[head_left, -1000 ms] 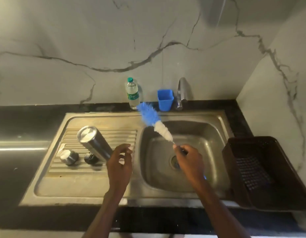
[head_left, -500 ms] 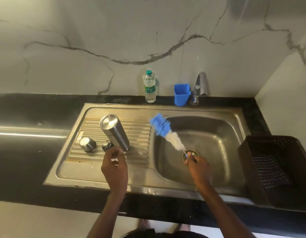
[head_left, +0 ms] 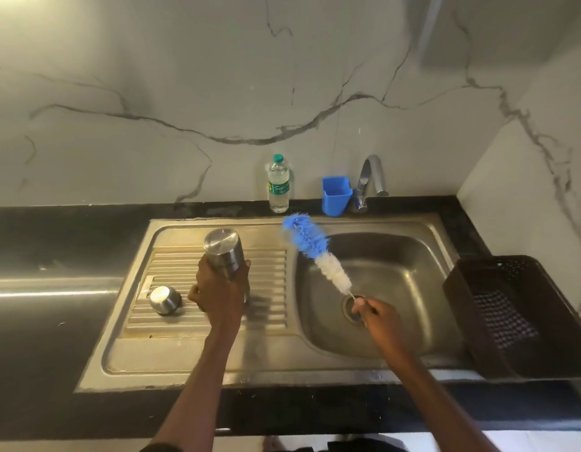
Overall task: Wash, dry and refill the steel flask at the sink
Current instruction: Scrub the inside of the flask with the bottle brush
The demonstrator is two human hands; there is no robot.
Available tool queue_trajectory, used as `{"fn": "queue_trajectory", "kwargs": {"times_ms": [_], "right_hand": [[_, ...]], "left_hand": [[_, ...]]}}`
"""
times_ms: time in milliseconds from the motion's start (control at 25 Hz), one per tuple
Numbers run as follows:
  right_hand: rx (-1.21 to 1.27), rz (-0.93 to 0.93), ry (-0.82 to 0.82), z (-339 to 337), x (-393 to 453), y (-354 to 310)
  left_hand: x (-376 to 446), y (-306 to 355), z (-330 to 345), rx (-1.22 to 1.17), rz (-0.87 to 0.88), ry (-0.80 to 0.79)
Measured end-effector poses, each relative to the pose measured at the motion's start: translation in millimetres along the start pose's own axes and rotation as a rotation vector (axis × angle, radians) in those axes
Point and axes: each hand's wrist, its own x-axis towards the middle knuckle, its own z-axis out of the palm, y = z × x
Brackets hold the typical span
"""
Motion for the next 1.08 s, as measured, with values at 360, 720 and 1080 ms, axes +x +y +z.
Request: {"fn": "queue_trajectory", "kwargs": {"times_ms": [360,720,1080], "right_hand": [[0.048,-0.112,-0.014,-23.7,-6.5,-1.7],[-0.106,-0.234,-0.053,-35.3,32.1,0.8],[-0.297,-0.320,-0.053,-14.4,62.8,-44.5]], "left_hand": [[88.8,83.5,-8.1,-1.011,-0.394,-0.152],[108.8,99.2,15.8,-1.008,-0.557,-0.079],[83.2,117.2,62.2,-0.875,-0.406,-0.182]]}}
